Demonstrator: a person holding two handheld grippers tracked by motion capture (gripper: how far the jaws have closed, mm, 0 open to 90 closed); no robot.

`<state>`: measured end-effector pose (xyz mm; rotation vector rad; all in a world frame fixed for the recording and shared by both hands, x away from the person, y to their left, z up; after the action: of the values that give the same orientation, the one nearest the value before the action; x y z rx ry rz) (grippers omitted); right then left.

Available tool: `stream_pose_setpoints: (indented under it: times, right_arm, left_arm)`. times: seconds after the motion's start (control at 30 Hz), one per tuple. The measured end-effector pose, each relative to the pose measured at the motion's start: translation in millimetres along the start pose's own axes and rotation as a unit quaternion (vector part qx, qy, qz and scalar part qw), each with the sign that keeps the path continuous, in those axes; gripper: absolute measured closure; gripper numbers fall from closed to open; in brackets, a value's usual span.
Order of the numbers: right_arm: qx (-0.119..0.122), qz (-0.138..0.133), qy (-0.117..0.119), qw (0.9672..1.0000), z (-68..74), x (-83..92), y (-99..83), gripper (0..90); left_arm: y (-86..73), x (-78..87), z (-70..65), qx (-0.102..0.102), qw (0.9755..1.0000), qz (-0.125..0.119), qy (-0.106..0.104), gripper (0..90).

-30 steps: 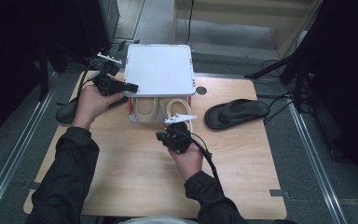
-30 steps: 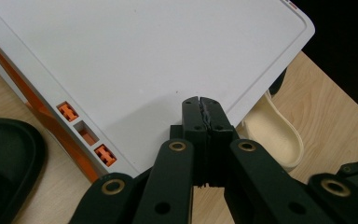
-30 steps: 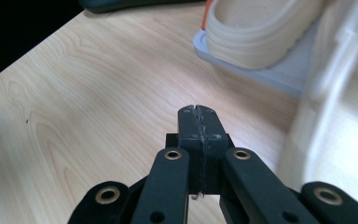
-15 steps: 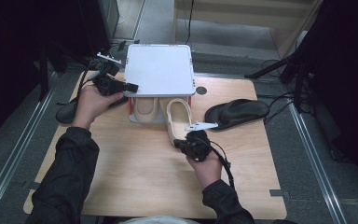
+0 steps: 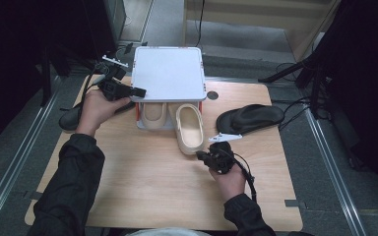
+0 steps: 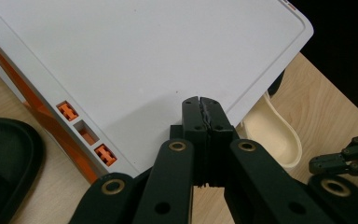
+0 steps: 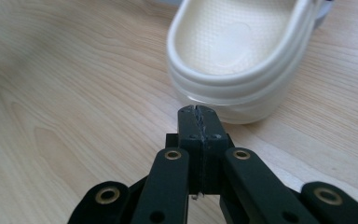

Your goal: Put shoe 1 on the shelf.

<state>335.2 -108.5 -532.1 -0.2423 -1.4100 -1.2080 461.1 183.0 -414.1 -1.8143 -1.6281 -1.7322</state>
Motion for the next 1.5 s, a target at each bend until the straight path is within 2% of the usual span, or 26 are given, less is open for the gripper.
stream_pose_setpoints:
  times: [0.3, 0.37, 0.63, 0.8, 1.07, 1.5]
  right_arm:
    - [-0.006, 0.008, -0.006, 0.9999, -7.2, -8.6, 4.3, 90.0]
    - [-0.009, 0.010, -0.001, 0.9999, -7.9, -10.4, 5.5, 90.0]
    - [-0.003, 0.010, -0.004, 0.9999, -6.9, -13.9, 14.5, 90.0]
    - [-0.001, 0.009, -0.011, 0.9999, -9.1, -18.6, 23.8, 90.0]
    - [-0.012, 0.004, -0.006, 0.9999, -11.0, -29.7, 43.0, 90.0]
    - [-0.005, 0.006, -0.018, 0.9998, -7.7, -49.8, 78.4, 90.0]
  left_arm:
    - [-0.1, 0.1, 0.2, 0.000, 1.0000, 0.000, -0.001, 90.0]
    - [-0.1, 0.1, 0.3, 0.000, 1.0000, 0.000, -0.001, 90.0]
    - [0.0, 0.1, 0.0, 0.001, 1.0000, 0.000, 0.000, 90.0]
    - [0.1, 0.1, 0.0, 0.001, 1.0000, 0.000, 0.000, 90.0]
    - [0.1, 0.0, 0.3, 0.000, 1.0000, 0.000, -0.001, 90.0]
    - [0.0, 0.2, 0.7, 0.000, 1.0000, -0.001, -0.002, 90.0]
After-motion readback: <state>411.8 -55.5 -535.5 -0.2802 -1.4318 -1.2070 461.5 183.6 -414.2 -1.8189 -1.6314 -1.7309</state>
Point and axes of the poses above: each handheld gripper's, and its own axes: x roughly backward along the jaws, y roughly out of its top, z roughly to its left, the point moved 5 cm from there along -x, roughly forward along the jaws, and after that the axes turned 13 degrees about z, right-handed, at the moved point
